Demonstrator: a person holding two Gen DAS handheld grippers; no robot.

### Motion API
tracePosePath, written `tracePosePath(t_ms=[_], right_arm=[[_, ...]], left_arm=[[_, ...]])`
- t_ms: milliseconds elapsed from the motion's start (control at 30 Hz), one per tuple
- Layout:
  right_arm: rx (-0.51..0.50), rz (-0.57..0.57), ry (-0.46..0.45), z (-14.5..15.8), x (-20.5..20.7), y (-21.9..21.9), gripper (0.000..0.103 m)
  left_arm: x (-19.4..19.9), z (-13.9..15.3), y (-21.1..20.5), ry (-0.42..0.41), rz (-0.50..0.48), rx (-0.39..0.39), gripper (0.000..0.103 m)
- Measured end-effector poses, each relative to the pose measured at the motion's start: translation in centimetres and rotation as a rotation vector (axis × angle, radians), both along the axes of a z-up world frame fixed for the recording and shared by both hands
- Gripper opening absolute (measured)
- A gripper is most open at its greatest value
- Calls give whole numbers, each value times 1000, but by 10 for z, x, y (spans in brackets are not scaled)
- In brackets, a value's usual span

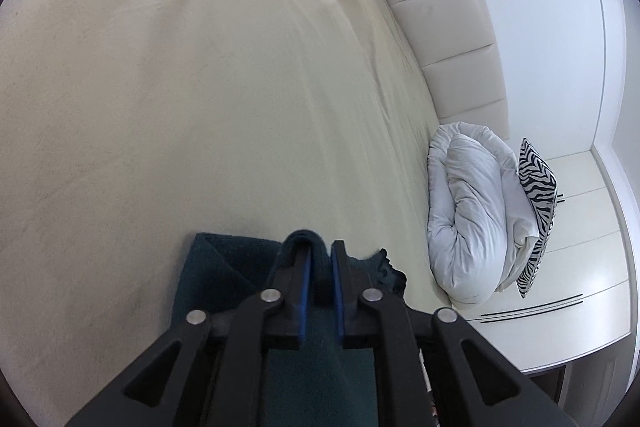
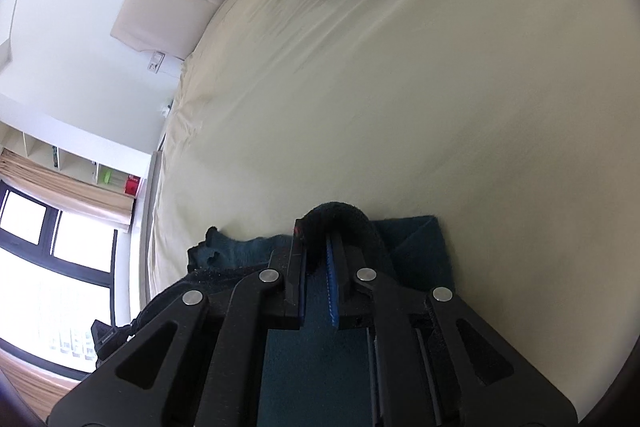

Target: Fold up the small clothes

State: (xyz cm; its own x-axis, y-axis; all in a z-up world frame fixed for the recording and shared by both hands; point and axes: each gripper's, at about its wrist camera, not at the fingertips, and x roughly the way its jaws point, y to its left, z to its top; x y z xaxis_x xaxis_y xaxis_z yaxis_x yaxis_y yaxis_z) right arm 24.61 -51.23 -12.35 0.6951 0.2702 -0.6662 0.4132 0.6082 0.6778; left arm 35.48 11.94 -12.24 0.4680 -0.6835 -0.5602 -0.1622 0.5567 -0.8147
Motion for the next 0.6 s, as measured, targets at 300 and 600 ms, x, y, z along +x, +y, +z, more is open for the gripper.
tracePosePath(t_ms=[300, 600], right_arm=[[-116, -14, -24, 14, -18, -2, 38], [-271, 121, -24, 32, -94, 32, 40]], left_arm=[[-28, 13, 22, -62, 39, -34, 53], [-109, 28, 6, -168, -72, 164, 53]])
